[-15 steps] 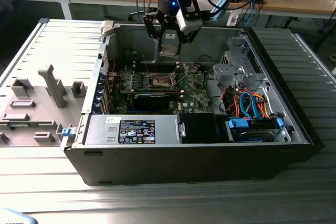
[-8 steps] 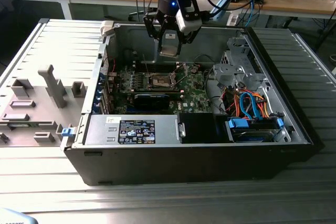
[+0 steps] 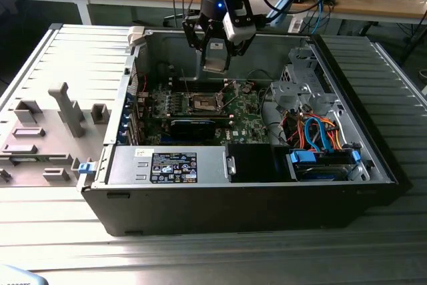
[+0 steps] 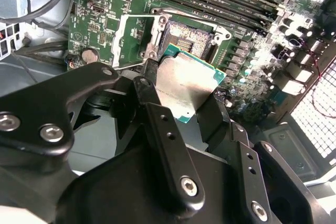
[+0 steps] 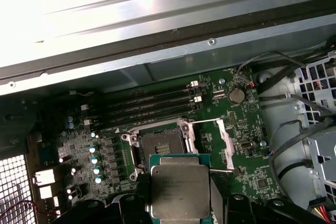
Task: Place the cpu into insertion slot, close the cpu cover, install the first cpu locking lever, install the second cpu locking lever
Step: 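Place the cpu into insertion slot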
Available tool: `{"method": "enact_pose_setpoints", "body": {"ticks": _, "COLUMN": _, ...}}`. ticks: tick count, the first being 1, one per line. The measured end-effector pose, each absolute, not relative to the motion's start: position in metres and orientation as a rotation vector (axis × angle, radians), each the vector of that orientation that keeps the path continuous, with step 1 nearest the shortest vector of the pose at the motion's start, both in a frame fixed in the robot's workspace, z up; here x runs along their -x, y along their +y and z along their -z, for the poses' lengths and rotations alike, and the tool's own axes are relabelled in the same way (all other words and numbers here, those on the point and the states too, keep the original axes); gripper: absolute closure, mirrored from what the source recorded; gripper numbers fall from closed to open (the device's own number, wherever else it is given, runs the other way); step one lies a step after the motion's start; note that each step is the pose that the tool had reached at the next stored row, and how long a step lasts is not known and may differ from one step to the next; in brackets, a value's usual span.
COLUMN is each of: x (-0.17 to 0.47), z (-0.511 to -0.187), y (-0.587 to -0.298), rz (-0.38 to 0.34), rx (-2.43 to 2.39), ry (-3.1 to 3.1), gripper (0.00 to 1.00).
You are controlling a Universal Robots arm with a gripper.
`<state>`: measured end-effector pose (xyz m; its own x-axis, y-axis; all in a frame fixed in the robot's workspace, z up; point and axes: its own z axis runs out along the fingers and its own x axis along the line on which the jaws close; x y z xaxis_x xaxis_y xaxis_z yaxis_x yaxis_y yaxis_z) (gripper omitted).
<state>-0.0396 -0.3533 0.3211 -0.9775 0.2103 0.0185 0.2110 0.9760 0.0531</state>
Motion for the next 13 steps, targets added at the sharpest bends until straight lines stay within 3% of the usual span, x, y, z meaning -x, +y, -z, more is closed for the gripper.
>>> {"method": "enact_pose_setpoints", "body": {"ticks": 13, "x": 0.0396, "z": -0.3202, "y": -0.3533, "rz": 0.086, "rx": 0.374, "ry": -3.106, "gripper": 0.46}}
